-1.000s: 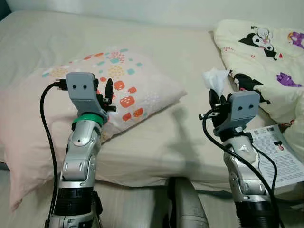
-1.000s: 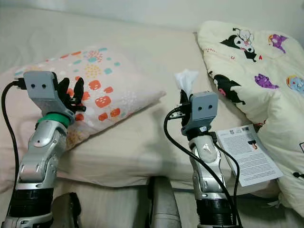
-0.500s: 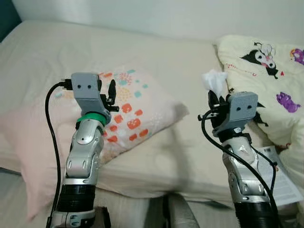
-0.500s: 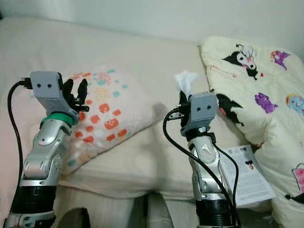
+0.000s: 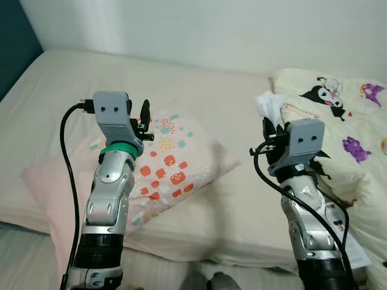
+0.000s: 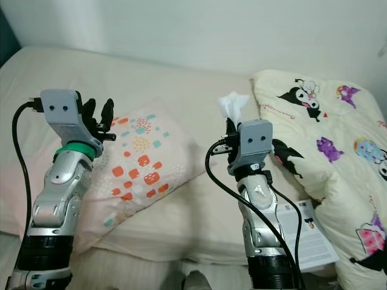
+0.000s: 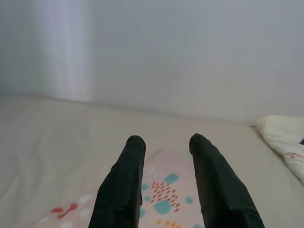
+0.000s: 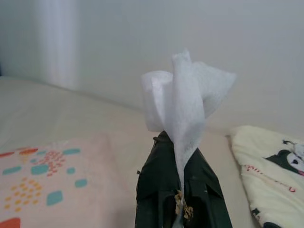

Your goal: Clean up the room

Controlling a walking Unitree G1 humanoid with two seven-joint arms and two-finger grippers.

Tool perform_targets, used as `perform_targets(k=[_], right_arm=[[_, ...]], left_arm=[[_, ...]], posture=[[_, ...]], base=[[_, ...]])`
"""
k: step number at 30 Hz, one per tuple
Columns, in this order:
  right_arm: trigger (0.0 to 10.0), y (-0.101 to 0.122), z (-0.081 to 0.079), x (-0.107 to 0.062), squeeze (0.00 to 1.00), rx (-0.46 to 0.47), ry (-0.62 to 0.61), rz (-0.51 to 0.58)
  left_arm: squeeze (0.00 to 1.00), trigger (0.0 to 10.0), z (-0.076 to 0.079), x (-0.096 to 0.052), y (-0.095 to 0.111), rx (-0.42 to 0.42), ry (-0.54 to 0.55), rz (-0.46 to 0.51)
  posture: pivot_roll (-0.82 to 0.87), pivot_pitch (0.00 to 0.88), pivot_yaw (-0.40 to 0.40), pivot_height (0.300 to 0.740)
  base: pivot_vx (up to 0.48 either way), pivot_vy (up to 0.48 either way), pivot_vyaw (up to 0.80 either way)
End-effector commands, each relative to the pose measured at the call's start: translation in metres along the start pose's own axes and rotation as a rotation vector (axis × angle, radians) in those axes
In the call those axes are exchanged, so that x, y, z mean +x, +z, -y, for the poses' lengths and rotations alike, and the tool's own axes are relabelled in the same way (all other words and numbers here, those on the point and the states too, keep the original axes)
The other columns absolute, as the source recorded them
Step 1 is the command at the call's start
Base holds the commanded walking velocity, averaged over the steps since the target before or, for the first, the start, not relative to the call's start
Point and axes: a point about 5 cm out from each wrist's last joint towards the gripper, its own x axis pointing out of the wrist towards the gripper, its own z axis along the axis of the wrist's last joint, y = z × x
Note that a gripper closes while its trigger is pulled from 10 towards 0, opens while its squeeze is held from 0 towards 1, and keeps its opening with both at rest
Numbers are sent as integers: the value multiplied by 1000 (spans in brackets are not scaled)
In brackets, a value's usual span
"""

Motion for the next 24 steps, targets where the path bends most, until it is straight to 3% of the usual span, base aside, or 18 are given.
perform_targets(k=[1, 9, 24], right_arm=[[10000, -4, 1, -3, 0, 3, -12, -21], [10000, -7, -2, -4, 0, 4, -8, -31], [10000, -4, -12, -2, 0, 24, 19, -22]], left_arm=[[0, 10000, 3, -1, -5, -4, -13, -20], [0, 10000, 6, -4, -7, -5, -29, -30], [0, 10000, 5, -5, -7, -1, -34, -35]], posture=[[-137, 0, -17, 705], [-132, 0, -12, 705], [-126, 0, -3, 705]], base=[[0, 0, 0], [0, 0, 0], [-265, 0, 0]])
